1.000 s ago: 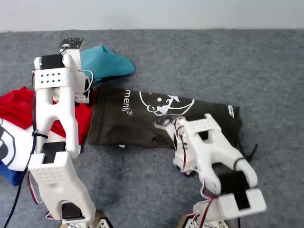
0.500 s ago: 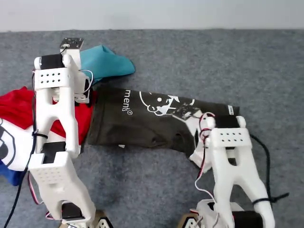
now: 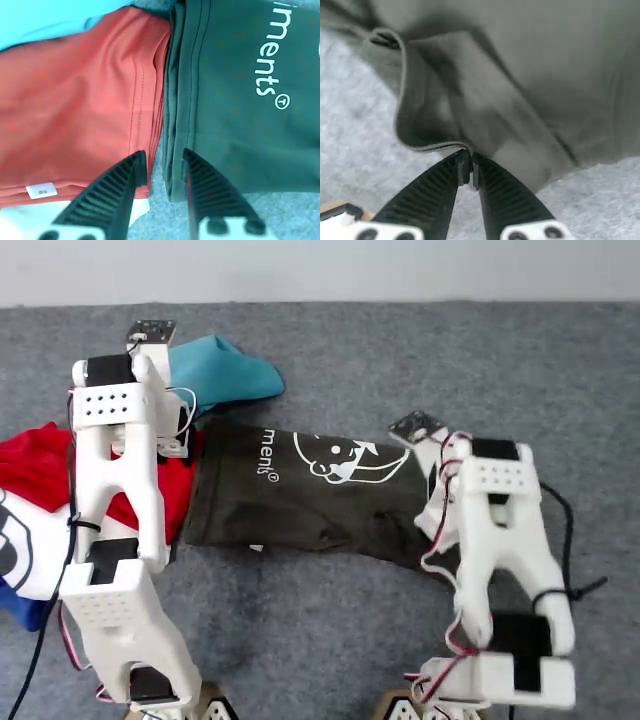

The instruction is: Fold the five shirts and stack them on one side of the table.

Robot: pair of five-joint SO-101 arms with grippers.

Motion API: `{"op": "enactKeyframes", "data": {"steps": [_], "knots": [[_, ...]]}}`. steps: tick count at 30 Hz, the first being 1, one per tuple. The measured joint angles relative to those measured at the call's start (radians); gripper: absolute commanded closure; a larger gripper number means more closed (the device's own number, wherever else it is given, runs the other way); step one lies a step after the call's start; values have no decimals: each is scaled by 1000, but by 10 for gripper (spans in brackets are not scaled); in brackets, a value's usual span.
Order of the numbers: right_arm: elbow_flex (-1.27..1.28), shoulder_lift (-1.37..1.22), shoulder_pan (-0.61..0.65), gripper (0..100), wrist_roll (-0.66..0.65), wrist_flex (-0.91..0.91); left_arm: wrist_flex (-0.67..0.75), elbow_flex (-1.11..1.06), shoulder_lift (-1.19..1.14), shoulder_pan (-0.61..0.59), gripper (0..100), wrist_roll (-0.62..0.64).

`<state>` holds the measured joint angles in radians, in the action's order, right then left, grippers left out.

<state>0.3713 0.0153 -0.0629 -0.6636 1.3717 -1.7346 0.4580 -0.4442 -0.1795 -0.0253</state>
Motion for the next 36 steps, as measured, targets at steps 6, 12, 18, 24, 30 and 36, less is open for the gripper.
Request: {"op": "enactKeyframes", "data": {"steps": [6, 12, 18, 24, 30, 36], "knots": [[-212, -203, -43, 985, 0, 0, 0, 0, 0, 0, 876, 0], [-302, -388, -41, 985, 0, -43, 0, -23, 0, 0, 876, 0], [-322, -410, -71, 981, 0, -118, 20, -51, 0, 0, 876, 0], [-322, -410, -78, 980, 0, -127, 21, -51, 0, 20, 876, -20], [-325, -410, -100, 980, 0, -140, 21, -91, 0, 61, 875, -34], [-350, -356, -120, 979, 0, -14, 21, -147, 0, 126, 874, -91]]}}
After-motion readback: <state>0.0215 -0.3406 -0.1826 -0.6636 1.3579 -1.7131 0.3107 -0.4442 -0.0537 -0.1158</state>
